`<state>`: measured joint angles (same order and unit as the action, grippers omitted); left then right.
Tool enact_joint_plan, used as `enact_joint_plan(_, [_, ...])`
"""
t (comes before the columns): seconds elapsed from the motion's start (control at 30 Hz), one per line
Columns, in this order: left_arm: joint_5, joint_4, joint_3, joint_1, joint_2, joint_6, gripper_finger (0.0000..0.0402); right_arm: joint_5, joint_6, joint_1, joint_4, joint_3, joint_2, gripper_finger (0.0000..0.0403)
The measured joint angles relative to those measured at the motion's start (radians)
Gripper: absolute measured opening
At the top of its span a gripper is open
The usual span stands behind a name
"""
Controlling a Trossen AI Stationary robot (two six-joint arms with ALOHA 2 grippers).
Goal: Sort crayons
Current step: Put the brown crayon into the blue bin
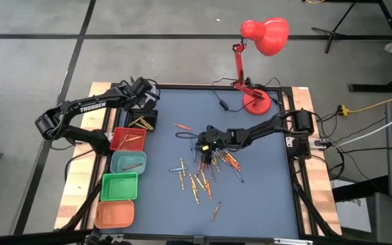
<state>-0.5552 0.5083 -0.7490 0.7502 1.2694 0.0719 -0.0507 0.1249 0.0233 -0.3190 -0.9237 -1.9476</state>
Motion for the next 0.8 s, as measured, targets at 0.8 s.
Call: enact_joint_plan(0.8, [0.0, 0.0, 0.0, 0.0, 0.0, 0.005, 0.0083, -0.115, 0.001, -0.017, 0.035, -0.003, 0.0, 0.0113])
